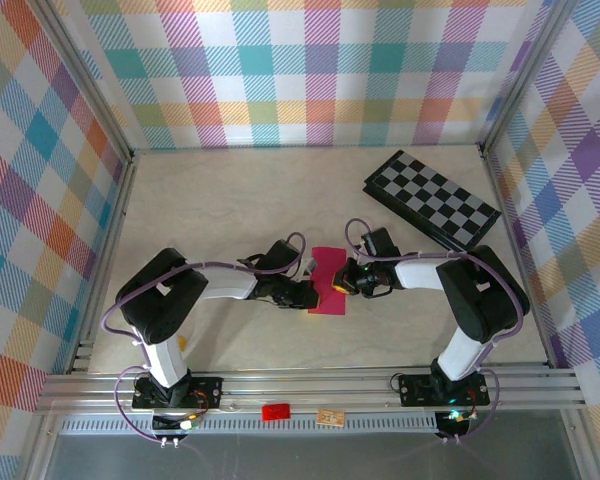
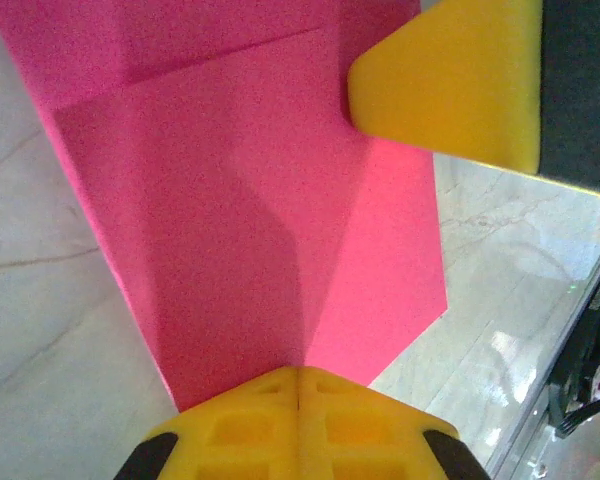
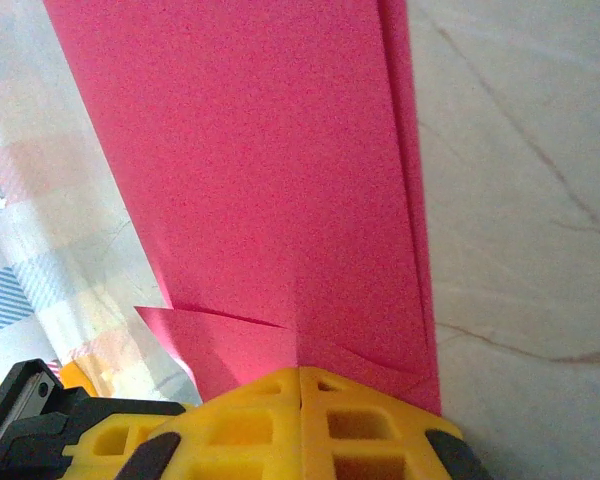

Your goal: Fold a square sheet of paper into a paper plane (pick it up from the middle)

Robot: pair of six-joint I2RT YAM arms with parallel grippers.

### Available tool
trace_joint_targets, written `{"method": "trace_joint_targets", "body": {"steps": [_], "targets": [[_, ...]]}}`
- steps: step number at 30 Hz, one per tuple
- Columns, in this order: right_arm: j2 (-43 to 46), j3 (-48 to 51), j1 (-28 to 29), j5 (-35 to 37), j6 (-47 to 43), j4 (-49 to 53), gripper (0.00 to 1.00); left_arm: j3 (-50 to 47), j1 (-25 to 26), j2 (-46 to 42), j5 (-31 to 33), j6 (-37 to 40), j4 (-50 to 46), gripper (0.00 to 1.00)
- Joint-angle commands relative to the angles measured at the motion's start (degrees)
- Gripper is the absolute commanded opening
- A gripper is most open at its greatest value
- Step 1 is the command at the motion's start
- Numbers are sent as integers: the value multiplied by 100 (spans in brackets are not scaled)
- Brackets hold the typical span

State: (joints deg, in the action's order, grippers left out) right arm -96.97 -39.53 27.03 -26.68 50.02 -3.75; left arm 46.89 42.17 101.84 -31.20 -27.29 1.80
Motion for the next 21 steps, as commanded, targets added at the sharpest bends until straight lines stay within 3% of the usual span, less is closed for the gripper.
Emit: {"method": "trace_joint_targets", "body": {"steps": [1,11,17,21], "targets": [[-209,174,-74,497,-159,490,3,-361,-43,-106,131,294,-890,3],[-215,166,-74,455,-193,472,3,-673,-67,-565,130,174,-733,3],[-172,156,-75,427,-195,468,4,-769,-78,-986,-399,-344,70,3],[-149,154,-79,426,-194,463,4,-634,-91,-976,-299,-568,447,3]]}}
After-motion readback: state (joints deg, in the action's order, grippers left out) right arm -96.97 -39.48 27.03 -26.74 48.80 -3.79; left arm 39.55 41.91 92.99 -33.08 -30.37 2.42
